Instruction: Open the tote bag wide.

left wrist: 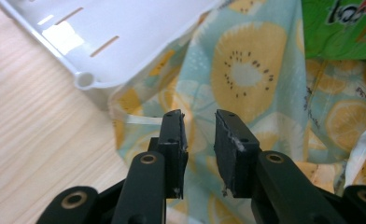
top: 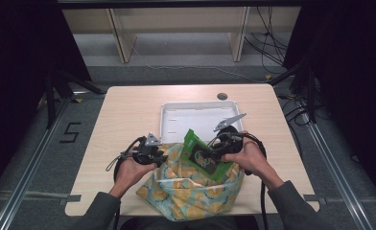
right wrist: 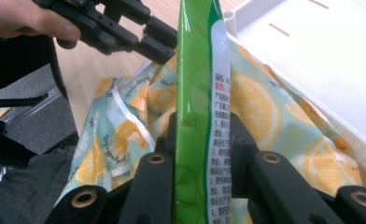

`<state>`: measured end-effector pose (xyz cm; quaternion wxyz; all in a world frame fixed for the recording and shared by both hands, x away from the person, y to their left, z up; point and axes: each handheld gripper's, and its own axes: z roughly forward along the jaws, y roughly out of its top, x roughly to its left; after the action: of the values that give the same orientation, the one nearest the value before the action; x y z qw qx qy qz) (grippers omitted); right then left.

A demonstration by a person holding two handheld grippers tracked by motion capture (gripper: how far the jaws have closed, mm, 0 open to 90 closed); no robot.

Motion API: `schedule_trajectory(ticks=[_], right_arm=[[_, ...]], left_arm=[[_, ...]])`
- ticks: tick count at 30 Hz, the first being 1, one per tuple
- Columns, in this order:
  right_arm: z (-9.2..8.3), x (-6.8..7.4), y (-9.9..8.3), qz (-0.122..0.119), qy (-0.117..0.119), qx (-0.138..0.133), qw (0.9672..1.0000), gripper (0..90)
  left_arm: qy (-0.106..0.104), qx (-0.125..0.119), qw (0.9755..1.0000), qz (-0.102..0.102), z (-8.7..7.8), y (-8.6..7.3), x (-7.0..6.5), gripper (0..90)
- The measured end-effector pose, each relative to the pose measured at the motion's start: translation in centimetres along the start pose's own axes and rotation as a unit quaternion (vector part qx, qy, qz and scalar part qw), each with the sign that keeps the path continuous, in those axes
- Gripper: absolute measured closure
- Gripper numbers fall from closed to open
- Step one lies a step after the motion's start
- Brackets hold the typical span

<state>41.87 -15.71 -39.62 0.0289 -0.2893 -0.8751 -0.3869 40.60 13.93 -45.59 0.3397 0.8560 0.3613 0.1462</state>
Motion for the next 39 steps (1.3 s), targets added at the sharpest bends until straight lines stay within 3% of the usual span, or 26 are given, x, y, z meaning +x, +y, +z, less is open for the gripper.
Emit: schedule_trajectory(ticks=[2, 7, 11, 12, 14, 15, 18, 26, 30, 33, 34, 37, 39], right_arm=[[-0.5, 0.0, 0.1, 0.005, 0.009, -0.003, 0.9999, 76.3], [-1.7, -0.3, 0.4, 0.008, 0.0, -0.021, 0.9997, 76.3], [-2.3, -0.7, 0.5, 0.002, 0.003, -0.033, 0.9995, 76.3], [-2.6, -0.5, 0.5, 0.022, 0.01, -0.029, 0.9993, 76.3], [-2.9, -0.3, 0.6, 0.028, 0.016, -0.024, 0.9992, 76.3], [-2.8, -0.5, 0.6, 0.013, 0.014, -0.037, 0.9991, 76.3], [-2.6, -0.7, 0.5, 0.013, 0.018, -0.013, 0.9997, 76.3], [-1.7, -0.4, 0.0, 0.018, 0.034, 0.013, 0.9992, 76.3], [-2.2, -0.2, 0.3, 0.021, 0.044, -0.001, 0.9988, 76.3], [-2.6, -0.3, 0.5, 0.004, 0.044, -0.018, 0.9989, 76.3], [-2.9, -0.2, 0.6, 0.013, 0.046, -0.02, 0.9987, 76.3], [-3.1, -0.4, 0.9, 0.006, 0.04, -0.034, 0.9986, 76.3], [-3.3, -0.3, 1.1, 0.024, 0.048, -0.034, 0.998, 76.3]], left_arm=[[0.004, 0.004, 1.0, -0.004, -0.1, -0.3, 0.4, 72.3], [0.009, -0.001, 0.9998, -0.015, -0.8, -0.7, 0.8, 71.6], [0.009, -0.006, 0.9999, -0.011, -1.7, -1.0, 0.9, 70.4], [0.01, -0.007, 0.9999, -0.008, -1.9, -1.1, 1.1, 70.2], [0.013, -0.008, 0.9998, -0.013, -2.2, -1.3, 1.3, 69.9], [0.014, -0.006, 0.9998, -0.015, -2.5, -1.4, 1.5, 69.9], [0.016, -0.009, 0.9997, -0.015, -3.1, -1.7, 1.7, 70.1], [0.001, -0.017, 0.9997, -0.018, -4.5, -2.8, 1.0, 68.8], [-0.009, -0.019, 0.9995, -0.023, -5.2, -3.5, 0.4, 63.5], [-0.014, -0.019, 0.9992, -0.031, -5.7, -4.0, 0.0, 57.5], [-0.014, -0.02, 0.9992, -0.032, -5.8, -4.2, -0.2, 55.9], [-0.018, -0.014, 0.9993, -0.031, -6.1, -4.7, -0.6, 50.4], [-0.018, -0.012, 0.9993, -0.031, -6.2, -5.0, -0.9, 47.4]])
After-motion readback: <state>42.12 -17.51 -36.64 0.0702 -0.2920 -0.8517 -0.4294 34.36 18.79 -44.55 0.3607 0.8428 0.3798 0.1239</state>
